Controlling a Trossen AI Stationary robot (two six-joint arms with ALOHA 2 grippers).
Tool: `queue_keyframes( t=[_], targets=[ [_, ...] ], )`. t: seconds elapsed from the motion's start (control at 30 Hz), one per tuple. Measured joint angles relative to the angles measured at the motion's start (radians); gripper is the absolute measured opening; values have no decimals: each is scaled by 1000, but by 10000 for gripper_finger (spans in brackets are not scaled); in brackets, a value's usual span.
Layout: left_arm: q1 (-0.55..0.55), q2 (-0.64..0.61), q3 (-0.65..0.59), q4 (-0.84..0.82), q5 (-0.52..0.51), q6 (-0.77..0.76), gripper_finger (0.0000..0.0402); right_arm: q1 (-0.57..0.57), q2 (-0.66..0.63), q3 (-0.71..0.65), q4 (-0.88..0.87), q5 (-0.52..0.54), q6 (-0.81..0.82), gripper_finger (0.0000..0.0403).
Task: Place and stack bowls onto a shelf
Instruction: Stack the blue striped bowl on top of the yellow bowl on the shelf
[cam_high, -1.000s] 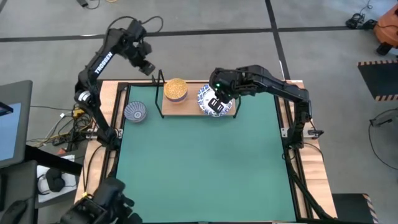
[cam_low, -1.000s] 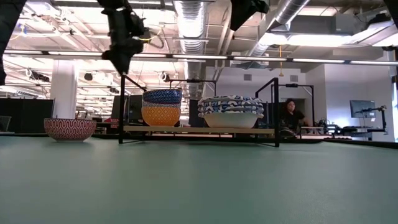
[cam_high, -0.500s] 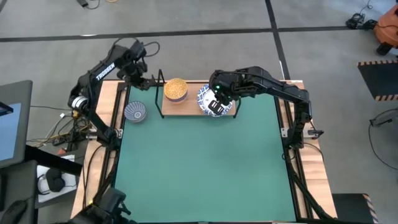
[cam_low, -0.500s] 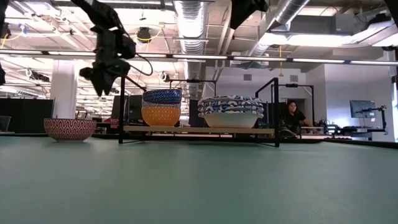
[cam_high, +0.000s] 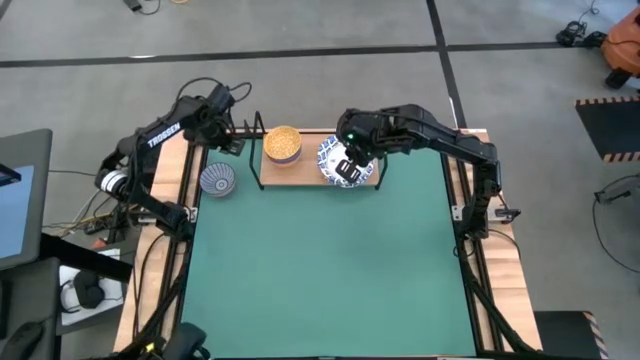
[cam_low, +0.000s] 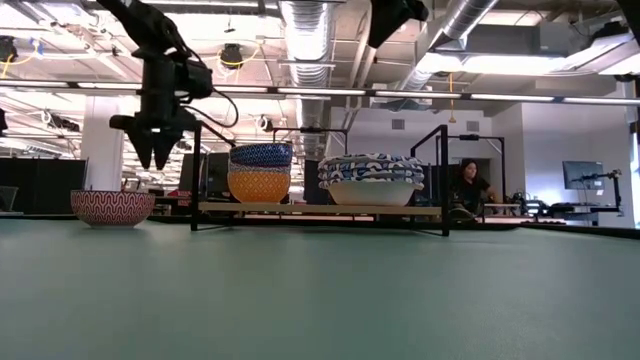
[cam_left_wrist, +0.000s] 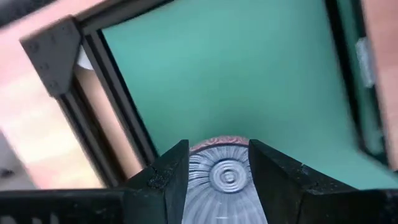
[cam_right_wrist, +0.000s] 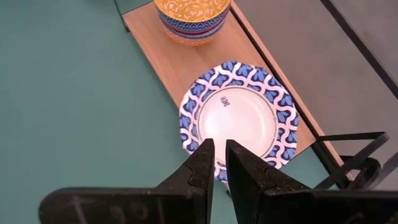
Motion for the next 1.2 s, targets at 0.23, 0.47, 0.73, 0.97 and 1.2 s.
queue_keyframes(
  t=[0.23,0.47,0.73,0.97,1.2],
  targets=[
    [-9,-1,1,15,-74,360,151,25,0,0,0,-3,-6,66],
    [-4,61,1,-13,-59,238,139,31,0,0,-2,-3,-9,66],
    [-3,187,1,-81,-50,183,134,52,0,0,-27,-2,-8,66],
    [-2,231,0,-76,-110,229,134,62,0,0,-27,-1,-7,66],
    [5,230,1,-40,-66,284,134,61,0,0,-28,-1,-8,66]
  ],
)
